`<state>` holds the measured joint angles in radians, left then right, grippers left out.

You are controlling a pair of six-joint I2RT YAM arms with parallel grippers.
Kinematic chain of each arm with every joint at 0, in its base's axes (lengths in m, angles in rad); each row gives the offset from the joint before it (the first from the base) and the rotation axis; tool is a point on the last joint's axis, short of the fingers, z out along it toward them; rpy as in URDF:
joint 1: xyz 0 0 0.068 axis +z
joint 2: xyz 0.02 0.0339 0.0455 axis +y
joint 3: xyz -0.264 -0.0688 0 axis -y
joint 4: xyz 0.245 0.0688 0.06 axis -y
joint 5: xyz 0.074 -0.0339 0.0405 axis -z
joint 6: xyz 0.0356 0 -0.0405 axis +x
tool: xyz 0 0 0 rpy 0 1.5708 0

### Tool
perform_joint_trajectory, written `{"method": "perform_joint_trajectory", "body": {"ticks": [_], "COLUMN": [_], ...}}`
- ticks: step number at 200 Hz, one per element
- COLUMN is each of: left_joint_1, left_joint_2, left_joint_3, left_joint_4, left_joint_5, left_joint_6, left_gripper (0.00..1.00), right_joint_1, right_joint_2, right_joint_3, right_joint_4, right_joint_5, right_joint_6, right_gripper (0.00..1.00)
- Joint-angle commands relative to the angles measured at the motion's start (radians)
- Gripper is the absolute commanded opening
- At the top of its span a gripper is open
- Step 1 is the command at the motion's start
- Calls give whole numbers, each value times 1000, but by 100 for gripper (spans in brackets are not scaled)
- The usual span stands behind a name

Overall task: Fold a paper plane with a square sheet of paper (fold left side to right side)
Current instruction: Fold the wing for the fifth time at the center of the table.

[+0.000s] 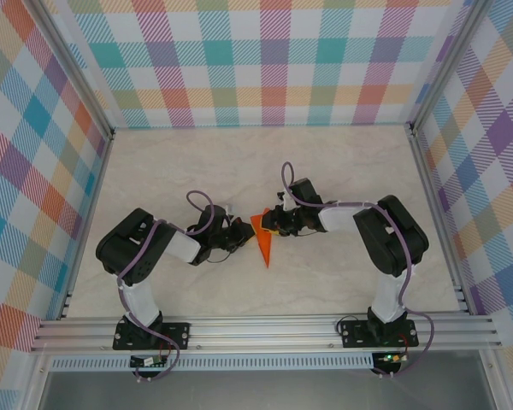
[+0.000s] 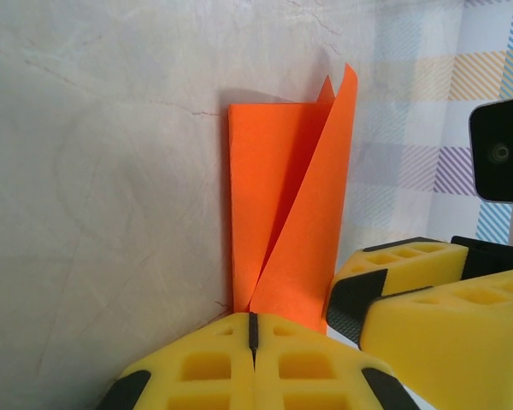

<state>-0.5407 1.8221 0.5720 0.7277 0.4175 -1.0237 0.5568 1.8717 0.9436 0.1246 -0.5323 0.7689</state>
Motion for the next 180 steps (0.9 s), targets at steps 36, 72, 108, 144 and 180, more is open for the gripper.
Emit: {"method": "perform_joint_trajectory", "body": {"ticks": [36, 72, 108, 144, 180], "left_joint_1": [13, 19, 22, 22, 22], "left_joint_2": [-4, -6, -4, 1, 2], "left_joint_3": [-15, -24, -22, -20, -20], "left_joint_4": [-101, -101, -99, -96, -96], "left_joint_5": [-105, -114, -109, -106, -108], "left_joint_6": [36, 30, 31, 30, 30], "left_gripper": [0, 0, 0, 0, 0], "right_joint_1": [6, 6, 8, 8, 8], "right_joint_2": [23, 28, 37, 37, 52], "right_joint_3": [27, 30, 32, 30, 35], "right_joint_4": [-22, -20, -25, -34, -43], "right_joint_5": [6, 5, 8, 18, 20], "right_joint_6": [-33, -33, -33, -34, -39], "right_gripper": [27, 27, 27, 27, 27]}}
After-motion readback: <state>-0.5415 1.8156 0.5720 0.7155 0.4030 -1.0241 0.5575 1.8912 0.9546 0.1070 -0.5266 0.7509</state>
